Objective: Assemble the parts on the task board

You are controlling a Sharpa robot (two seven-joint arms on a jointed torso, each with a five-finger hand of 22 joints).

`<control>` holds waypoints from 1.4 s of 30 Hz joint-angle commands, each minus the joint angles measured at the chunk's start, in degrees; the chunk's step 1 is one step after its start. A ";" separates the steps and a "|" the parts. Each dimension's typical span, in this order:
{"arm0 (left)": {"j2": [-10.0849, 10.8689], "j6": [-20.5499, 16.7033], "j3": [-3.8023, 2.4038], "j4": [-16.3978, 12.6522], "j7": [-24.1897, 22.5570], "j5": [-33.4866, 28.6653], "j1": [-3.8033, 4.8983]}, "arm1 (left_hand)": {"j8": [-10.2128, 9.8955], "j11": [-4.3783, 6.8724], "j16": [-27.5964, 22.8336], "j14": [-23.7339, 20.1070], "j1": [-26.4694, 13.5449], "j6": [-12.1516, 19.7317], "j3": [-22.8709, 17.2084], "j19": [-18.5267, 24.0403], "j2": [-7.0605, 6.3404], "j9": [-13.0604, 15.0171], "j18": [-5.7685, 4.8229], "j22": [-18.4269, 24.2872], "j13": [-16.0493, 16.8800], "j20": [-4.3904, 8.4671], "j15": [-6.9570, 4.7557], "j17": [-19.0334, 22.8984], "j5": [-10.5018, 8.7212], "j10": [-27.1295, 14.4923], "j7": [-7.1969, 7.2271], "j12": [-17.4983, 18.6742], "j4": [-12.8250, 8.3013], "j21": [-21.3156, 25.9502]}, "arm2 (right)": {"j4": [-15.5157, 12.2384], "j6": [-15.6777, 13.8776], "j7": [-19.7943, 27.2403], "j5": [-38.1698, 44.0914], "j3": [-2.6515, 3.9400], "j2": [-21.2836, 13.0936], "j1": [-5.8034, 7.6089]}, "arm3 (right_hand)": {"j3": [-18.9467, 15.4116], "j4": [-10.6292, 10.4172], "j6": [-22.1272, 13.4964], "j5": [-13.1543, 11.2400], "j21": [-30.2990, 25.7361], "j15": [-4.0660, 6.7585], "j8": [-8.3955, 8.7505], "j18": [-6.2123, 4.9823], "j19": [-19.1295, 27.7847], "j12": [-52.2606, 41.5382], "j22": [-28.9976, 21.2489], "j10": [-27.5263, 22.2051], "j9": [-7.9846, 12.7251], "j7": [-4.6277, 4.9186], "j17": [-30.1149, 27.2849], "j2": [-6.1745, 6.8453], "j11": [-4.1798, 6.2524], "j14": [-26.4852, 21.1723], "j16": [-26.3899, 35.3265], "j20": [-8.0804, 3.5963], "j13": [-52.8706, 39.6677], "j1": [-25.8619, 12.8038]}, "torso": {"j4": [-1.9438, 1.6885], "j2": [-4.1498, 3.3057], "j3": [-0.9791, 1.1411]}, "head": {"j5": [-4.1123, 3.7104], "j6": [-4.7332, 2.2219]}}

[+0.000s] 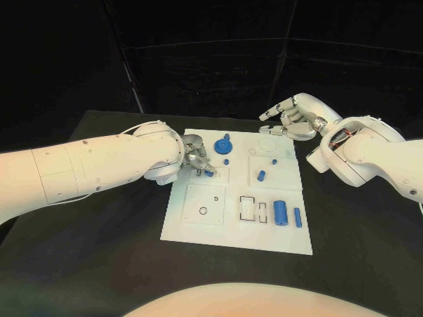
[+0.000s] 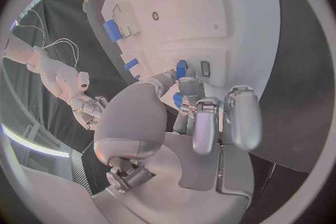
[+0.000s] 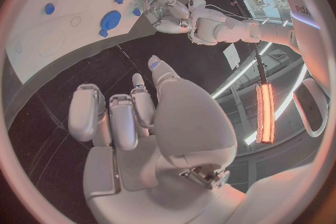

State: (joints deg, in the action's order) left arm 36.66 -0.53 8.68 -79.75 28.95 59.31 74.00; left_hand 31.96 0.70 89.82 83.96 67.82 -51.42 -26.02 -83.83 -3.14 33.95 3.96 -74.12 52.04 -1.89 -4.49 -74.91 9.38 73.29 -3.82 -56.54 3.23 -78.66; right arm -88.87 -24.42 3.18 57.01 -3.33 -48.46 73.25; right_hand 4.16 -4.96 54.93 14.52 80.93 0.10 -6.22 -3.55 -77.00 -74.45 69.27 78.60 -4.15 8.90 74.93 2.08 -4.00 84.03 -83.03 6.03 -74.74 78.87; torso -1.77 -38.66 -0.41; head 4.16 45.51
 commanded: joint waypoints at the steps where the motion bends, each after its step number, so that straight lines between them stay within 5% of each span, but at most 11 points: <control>1: 0.01 2.57 -0.02 -0.03 0.85 1.77 0.06 | 0.19 0.09 0.18 6.04 0.00 -0.01 -9.81 -0.29 0.47 0.12 -0.37 -0.12 0.12 0.02 0.11 -15.09 0.21 0.51 0.09 -0.36 -9.42 -0.06 | -0.01 0.15 -0.22 -0.12 0.05 0.06 0.11 | -0.30 -0.03 0.49 -0.03 -0.27 0.29 -0.37 -0.95 0.28 0.07 -0.05 0.11 0.08 0.01 1.70 -0.17 0.12 3.04 0.33 -0.08 0.02 -0.21 | 0.04 -0.04 0.03 | 0.06 0.04; 6: -0.01 3.28 -0.02 0.01 0.97 2.30 0.07 | 0.21 0.09 0.18 6.04 -0.02 -0.02 -9.85 -0.31 0.45 0.13 -0.38 -0.16 0.16 0.01 0.11 -15.09 0.21 0.55 0.09 -0.41 -9.43 -0.09 | -0.01 -0.07 -0.58 -0.07 0.05 0.12 0.11 | -0.30 -0.03 0.49 -0.03 -0.27 0.29 -0.37 -0.95 0.28 0.07 -0.05 0.11 0.08 0.01 1.70 -0.17 0.12 3.04 0.33 -0.08 0.02 -0.21 | -0.02 0.01 0.02 | 0.15 -0.39; 23: -1.24 6.93 -0.04 1.31 1.34 2.80 0.26 | 0.39 0.09 0.18 6.04 -0.68 -0.10 -10.35 -0.14 0.55 0.33 -0.30 0.24 -0.06 -0.02 0.16 -15.09 0.18 0.71 0.13 -0.31 -9.06 0.25 | -0.49 -0.96 -1.17 0.03 0.05 0.42 0.11 | -0.41 -0.26 0.41 0.09 -0.42 0.30 -0.35 -1.00 0.40 0.33 -0.31 -0.10 0.11 0.03 1.50 -0.38 0.11 3.01 0.47 -0.09 0.25 -0.41 | 0.07 0.03 0.02 | 0.04 0.17; 42: -3.36 9.41 -0.04 3.37 1.45 2.82 0.74 | 1.04 0.71 0.18 6.04 -6.48 -1.56 -11.17 -0.22 2.07 0.84 -0.30 0.13 0.29 0.33 -0.30 -15.09 -0.62 1.71 1.01 -1.28 -4.84 0.41 | -0.48 -0.90 -1.55 0.04 0.05 0.71 0.11 | -0.32 -0.32 0.43 0.15 -0.50 0.32 -0.39 -1.02 0.43 0.38 -0.43 -0.15 0.11 0.01 1.47 -0.74 0.14 3.02 0.51 -0.11 0.28 -0.25 | 0.02 0.00 0.05 | 0.15 0.18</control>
State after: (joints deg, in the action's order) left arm 33.47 6.87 8.48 -76.29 30.01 61.94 74.89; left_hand 32.90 1.45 89.82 83.96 61.75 -52.67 -31.49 -83.83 -1.32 34.88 3.96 -73.95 52.28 -1.90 -4.49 -74.90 9.02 74.64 -2.94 -57.52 3.78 -78.35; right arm -89.24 -24.81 1.70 57.04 -3.33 -47.81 73.25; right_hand 4.00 -5.12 54.93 14.52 80.71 0.10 -6.22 -3.55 -77.00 -74.45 68.89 78.60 -4.11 8.90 74.91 1.78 -3.99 84.03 -82.80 6.03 -74.50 78.56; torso -1.77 -38.64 -0.35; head 4.32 45.63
